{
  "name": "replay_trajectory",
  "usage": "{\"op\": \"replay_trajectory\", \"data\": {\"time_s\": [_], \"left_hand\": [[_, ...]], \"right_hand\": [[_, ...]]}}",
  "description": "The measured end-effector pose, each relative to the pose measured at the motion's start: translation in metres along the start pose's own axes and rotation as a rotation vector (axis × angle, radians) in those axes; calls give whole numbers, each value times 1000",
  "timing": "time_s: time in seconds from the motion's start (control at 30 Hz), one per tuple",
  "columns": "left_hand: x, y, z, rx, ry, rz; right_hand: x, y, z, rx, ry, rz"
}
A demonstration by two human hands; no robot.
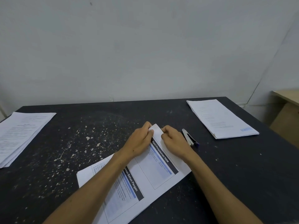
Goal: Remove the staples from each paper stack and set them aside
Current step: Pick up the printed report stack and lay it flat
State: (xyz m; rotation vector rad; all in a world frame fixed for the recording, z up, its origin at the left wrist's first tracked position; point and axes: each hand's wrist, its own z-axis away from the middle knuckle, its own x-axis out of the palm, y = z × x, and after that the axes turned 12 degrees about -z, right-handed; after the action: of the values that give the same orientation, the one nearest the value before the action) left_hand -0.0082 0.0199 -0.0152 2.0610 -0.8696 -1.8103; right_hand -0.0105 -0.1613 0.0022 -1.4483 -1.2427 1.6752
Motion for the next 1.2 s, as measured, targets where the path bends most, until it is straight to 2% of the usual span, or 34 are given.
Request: {"op": "replay_trajectory", "data": {"time_s": [0.27, 0.37, 0.53, 0.83, 1.2], "left_hand": [[20, -3, 6, 60, 96, 3], [22, -5, 5, 56, 101, -8], [22, -5, 6, 61, 82, -4], [15, -2, 3, 50, 6, -23], [14, -3, 3, 31, 0, -29]], "right_hand": [[2, 14, -1, -213, 103, 50], [5, 19, -3, -315, 161, 31], [13, 25, -6, -435, 230, 143], [13, 32, -11, -405, 200, 211], [17, 28, -9, -336, 173, 266]]}}
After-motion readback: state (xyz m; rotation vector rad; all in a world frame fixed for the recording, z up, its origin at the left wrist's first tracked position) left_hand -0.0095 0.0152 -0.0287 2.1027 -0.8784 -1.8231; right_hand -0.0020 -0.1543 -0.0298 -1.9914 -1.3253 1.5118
